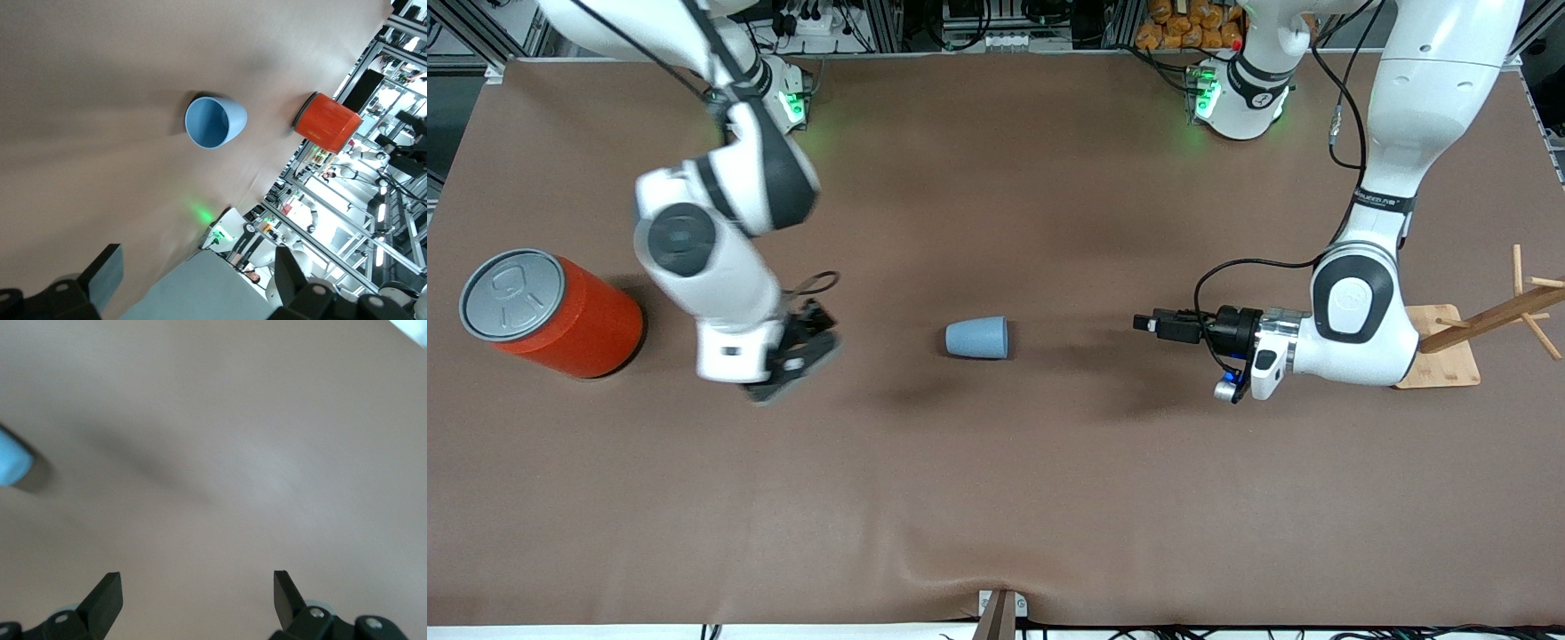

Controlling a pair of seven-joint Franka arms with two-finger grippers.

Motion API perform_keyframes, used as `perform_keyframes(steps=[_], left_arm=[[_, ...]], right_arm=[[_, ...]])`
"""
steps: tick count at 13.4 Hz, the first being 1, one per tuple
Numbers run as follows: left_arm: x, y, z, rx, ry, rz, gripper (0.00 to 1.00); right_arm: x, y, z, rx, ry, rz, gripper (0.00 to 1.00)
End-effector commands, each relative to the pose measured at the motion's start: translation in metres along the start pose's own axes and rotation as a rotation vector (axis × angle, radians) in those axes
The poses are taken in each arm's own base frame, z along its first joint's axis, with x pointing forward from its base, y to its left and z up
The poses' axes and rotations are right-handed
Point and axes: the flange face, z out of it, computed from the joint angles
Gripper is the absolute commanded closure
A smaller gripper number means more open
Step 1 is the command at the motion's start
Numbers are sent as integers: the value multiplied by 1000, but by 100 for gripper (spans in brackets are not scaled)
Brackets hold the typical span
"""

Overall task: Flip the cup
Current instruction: 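Lay the cup on its side, open the right gripper and withdraw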

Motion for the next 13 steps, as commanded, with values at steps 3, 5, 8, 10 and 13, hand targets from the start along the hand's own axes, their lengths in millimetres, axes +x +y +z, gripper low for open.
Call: perform_keyframes(steps=[3,5,8,10,13], left_arm=[[-2,-7,24,-53,35,-31,0],[-2,-11,34,-40,53,-41,0],[-4,-10,54,-50,60,-56,0],[-5,-9,67,-44,66,-59,0],[-1,-9,77,-48,66,-57,0]], right_arm=[[-93,106,-74,2,-44,320,0],[-118,115,-98,4,-70,358,0],[-143,128,-126,77,-108,478,0],[-159,141,-140,146,-129,555,0],[-167,133,-171,144,-154,628,0]])
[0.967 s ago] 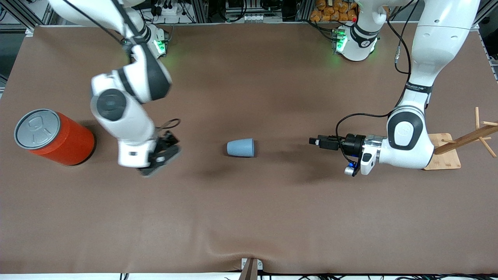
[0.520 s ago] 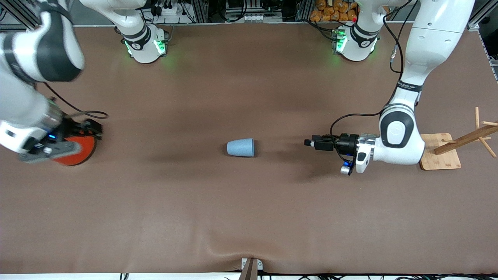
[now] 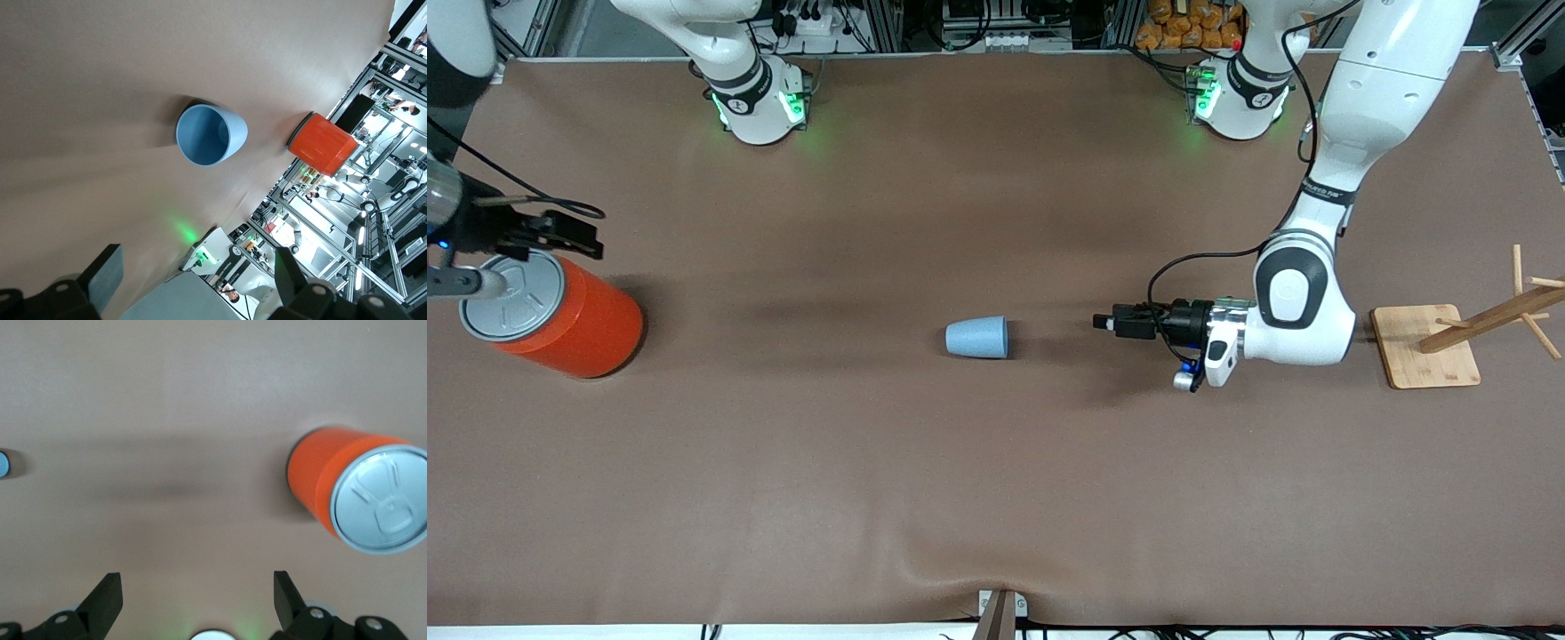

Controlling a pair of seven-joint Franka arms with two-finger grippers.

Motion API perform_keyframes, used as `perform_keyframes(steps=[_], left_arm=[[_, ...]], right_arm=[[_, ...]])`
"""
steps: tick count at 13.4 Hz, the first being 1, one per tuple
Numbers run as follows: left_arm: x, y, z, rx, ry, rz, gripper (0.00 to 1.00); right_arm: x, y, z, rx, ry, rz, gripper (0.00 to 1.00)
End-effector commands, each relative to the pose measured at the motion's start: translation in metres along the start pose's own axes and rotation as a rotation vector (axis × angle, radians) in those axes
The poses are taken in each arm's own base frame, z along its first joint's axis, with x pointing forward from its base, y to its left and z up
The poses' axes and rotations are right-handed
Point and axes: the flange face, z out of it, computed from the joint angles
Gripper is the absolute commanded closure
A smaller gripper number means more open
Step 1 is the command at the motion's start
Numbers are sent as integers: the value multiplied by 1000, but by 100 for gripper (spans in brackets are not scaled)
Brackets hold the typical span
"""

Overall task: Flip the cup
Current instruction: 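Reach the left gripper to the cup's base and grasp it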

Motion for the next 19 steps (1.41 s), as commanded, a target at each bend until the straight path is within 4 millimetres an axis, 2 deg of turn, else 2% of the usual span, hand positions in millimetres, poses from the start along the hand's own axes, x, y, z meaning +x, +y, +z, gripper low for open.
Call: perform_keyframes(steps=[1,3,5,7,11,16,19], left_arm=[[4,-3,9,-17,19,15,0],[5,-1,26,-41,31,31,0],[8,-5,45,-52,46,55,0],[14,-5,62,-37,65,80,0],[16,8,100,-68,83,77,0],[21,32,136,-103,138,84,0],[29,30,162,-105,150,77,0]], right_arm=[[-12,-11,-22,22,7,57,0],[-14,-20,-28,12,28,42,0],[-16,-20,-33,13,39,37,0],[-28,-22,-46,9,67,34,0],[-25,-21,-46,8,81,32,0],[-17,-15,-46,14,113,50,0],[-14,-15,-44,14,105,52,0]])
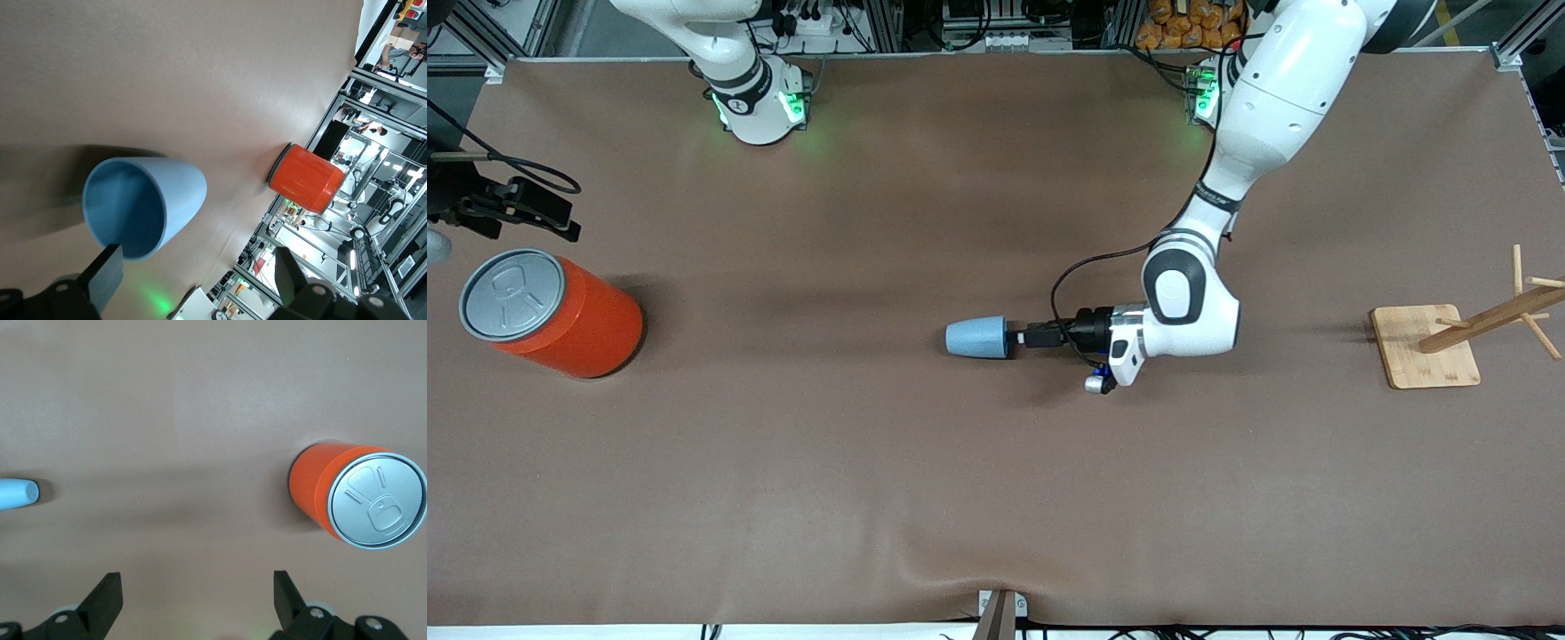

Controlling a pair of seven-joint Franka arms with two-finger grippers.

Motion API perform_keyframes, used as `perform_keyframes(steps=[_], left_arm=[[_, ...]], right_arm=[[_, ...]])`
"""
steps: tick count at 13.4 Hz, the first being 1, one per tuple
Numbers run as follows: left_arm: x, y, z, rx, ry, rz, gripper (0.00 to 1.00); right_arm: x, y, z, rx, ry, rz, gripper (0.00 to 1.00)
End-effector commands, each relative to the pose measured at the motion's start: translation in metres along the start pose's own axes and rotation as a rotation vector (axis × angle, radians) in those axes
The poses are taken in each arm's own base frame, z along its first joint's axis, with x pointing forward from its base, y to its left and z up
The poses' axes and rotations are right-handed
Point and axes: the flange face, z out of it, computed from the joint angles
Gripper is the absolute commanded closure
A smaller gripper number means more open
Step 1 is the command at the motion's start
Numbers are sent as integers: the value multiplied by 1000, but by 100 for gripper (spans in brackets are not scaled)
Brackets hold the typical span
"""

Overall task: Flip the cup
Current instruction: 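Reach the left gripper to the cup's base and grasp it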

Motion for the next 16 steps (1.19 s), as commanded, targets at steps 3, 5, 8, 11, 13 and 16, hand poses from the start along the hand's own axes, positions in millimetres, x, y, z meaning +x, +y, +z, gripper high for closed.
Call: perform_keyframes(steps=[3,5,8,11,13,16], left_arm=[[12,-9,25,-17,16,-10,2],[10,-1,34,-26,9,-6,6],[20,-6,48,-26,16,-6,8],[13,-6,60,-42,29,-23,19],[6,-6,71,-39,27,-26,70],[7,-6,70,-55,46,-40,100]], right_arm=[[3,-1,3,12,-6,15,0],[6,-5,7,18,-12,10,0],[6,-2,7,20,-14,14,0],[5,-3,7,21,-14,13,0],[5,-6,7,21,-16,8,0],[5,-7,7,21,-13,7,0]])
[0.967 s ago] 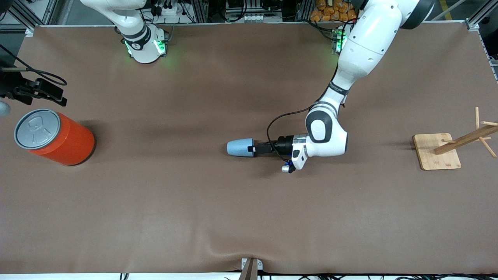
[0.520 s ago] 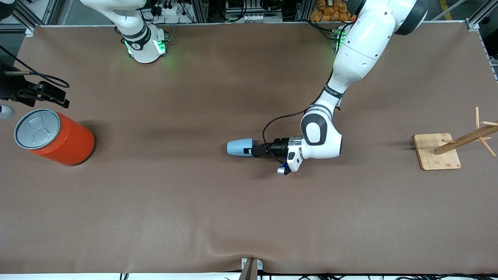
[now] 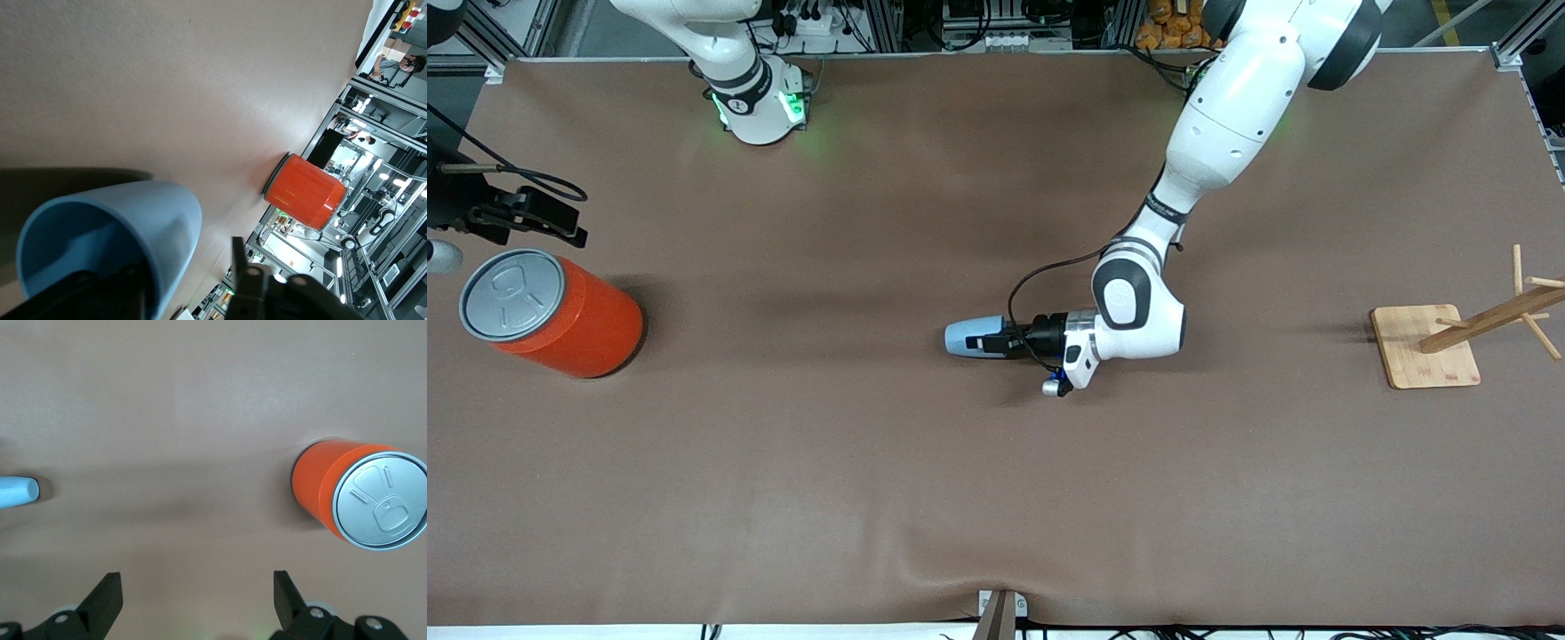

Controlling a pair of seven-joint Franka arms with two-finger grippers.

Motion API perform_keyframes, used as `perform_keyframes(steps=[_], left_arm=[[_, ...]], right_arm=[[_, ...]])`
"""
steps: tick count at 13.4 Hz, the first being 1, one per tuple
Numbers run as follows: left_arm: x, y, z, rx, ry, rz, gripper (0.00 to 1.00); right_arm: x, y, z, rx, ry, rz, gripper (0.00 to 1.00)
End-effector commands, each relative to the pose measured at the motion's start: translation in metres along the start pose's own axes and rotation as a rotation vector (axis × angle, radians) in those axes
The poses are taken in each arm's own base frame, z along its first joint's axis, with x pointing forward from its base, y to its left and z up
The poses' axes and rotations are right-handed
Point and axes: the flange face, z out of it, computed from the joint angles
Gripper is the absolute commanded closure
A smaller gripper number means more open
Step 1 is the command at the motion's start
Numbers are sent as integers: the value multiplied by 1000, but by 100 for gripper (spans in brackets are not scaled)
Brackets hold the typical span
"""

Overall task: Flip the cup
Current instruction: 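Lift the cup, turn it upright, set it beside the wooden stand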

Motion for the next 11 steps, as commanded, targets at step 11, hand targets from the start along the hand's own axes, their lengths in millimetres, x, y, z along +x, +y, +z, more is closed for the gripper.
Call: perform_keyframes(steps=[11], left_arm=[[9,132,-166,175,206,-142,100]], right_arm=[[-3,-9,2,42,-24,27,0]])
